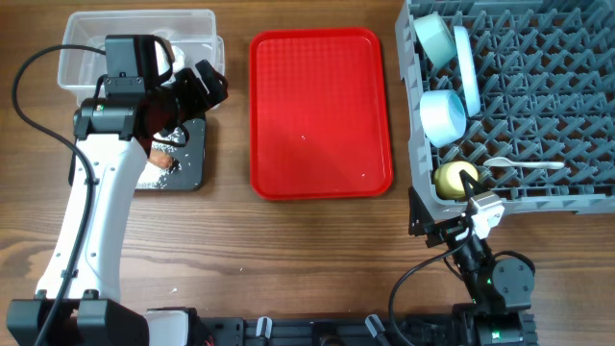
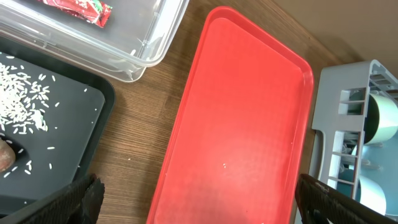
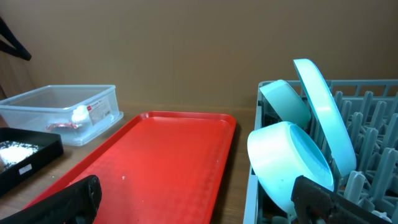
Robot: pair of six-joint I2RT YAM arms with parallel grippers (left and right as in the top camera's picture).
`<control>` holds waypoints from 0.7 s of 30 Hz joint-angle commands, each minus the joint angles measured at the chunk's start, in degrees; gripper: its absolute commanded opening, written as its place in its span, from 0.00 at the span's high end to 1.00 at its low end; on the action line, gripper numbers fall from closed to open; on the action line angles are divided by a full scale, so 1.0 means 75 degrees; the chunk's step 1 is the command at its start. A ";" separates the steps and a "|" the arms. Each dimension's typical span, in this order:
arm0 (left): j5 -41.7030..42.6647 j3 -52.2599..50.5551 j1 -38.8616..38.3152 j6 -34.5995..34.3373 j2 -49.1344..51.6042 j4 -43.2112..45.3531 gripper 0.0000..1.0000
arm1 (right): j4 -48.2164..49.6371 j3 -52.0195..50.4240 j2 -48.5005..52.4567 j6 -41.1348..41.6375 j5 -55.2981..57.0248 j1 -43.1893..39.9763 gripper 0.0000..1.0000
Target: Sort waste into correct bins and load items into the dishwasher rack
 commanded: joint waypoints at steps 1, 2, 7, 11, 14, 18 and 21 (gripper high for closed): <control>0.0032 0.0076 -0.0020 0.0152 0.0015 0.0000 0.00 | 0.0017 -0.0029 -0.0119 -0.0137 0.0044 0.0044 0.00; 0.0032 0.0076 -0.0020 0.0152 0.0015 0.0000 0.00 | 0.0017 -0.0029 -0.0119 -0.0137 0.0044 0.0044 0.00; 0.0029 0.0076 -0.0009 0.0152 0.0015 0.0000 0.00 | 0.0017 -0.0029 -0.0119 -0.0137 0.0044 0.0047 0.00; 0.0003 0.0076 -0.0038 0.0152 -0.0323 -0.0105 0.00 | 0.0017 -0.0029 -0.0119 -0.0137 0.0044 0.0047 0.00; -0.0265 -0.0003 -0.0050 0.0154 -0.0848 -0.0038 0.00 | 0.0017 -0.0029 -0.0119 -0.0137 0.0044 0.0044 0.00; -0.1241 -0.1005 -0.0134 0.0551 -0.2116 0.1105 0.00 | 0.0017 -0.0029 -0.0119 -0.0134 0.0044 0.0047 0.00; -0.1390 -0.2573 -0.0114 0.1373 -0.3378 0.2981 0.00 | 0.0017 -0.0029 -0.0119 -0.0137 0.0044 0.0047 0.00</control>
